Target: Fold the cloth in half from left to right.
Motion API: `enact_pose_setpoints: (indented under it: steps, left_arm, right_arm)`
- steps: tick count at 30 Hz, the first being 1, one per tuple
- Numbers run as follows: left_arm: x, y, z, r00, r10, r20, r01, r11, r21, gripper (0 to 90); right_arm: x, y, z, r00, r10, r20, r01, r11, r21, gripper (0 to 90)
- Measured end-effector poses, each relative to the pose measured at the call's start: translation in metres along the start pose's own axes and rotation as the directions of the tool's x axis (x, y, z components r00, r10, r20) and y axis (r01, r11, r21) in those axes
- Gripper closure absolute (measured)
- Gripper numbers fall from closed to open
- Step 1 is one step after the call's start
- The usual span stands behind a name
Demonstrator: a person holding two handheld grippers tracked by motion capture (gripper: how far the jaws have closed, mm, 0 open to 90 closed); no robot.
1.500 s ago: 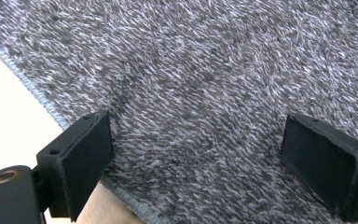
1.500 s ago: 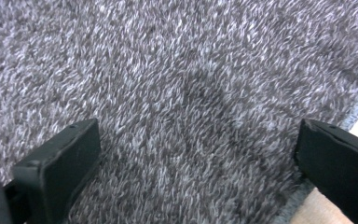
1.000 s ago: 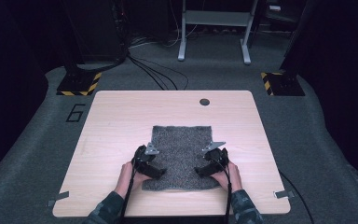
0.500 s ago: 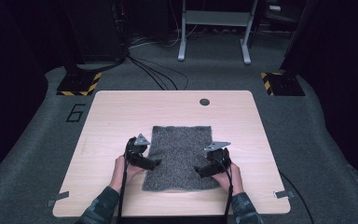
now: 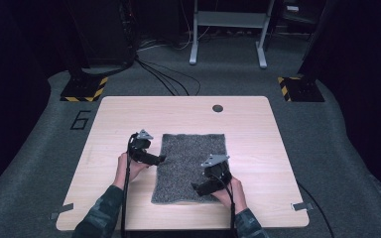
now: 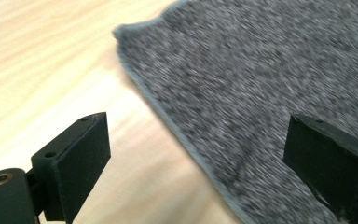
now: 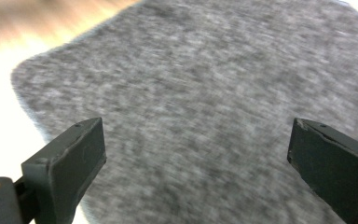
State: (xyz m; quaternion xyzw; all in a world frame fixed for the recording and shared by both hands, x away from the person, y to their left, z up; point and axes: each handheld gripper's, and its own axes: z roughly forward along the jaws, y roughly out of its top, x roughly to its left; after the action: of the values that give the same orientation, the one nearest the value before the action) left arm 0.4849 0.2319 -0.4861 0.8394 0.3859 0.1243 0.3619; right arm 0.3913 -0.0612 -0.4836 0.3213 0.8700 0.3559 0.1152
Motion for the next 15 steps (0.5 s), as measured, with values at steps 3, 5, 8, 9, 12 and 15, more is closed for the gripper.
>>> enact_pose_setpoints:
  steps: [3,5,8,9,12,15]
  left_arm:
    - [0.006,0.005,0.004,1.0,-0.007,0.006,0.007,0.9999,0.012,7.8]
    - [0.008,0.006,0.005,0.9999,-0.009,0.004,0.009,0.9999,0.007,7.9]
    - [0.012,0.01,0.011,0.9999,-0.016,0.005,0.016,0.9997,0.018,8.6]
    - [0.014,0.012,0.013,0.9998,-0.018,0.004,0.018,0.9996,0.023,8.6]
    - [0.021,0.019,0.019,0.9997,-0.024,0.002,0.024,0.999,0.037,9.4]
    - [0.026,0.025,0.024,0.9996,-0.03,0.004,0.029,0.9989,0.036,11.1]
  right_arm:
    - [0.012,0.006,0.005,0.9992,-0.032,-0.024,0.032,0.999,0.005,4.1]
    - [0.015,0.007,0.007,0.9988,-0.037,-0.032,0.037,0.999,0.003,4.3]
    - [0.03,0.012,0.014,0.9974,-0.041,-0.06,0.042,0.999,0.012,4.5]
    - [0.03,0.012,0.014,0.9974,-0.041,-0.06,0.042,0.999,0.012,4.5]
    - [0.044,0.018,0.02,0.9946,-0.064,-0.082,0.065,0.998,0.008,5.3]
    - [0.057,0.022,0.026,0.9907,-0.092,-0.1,0.095,0.995,0.022,7.1]
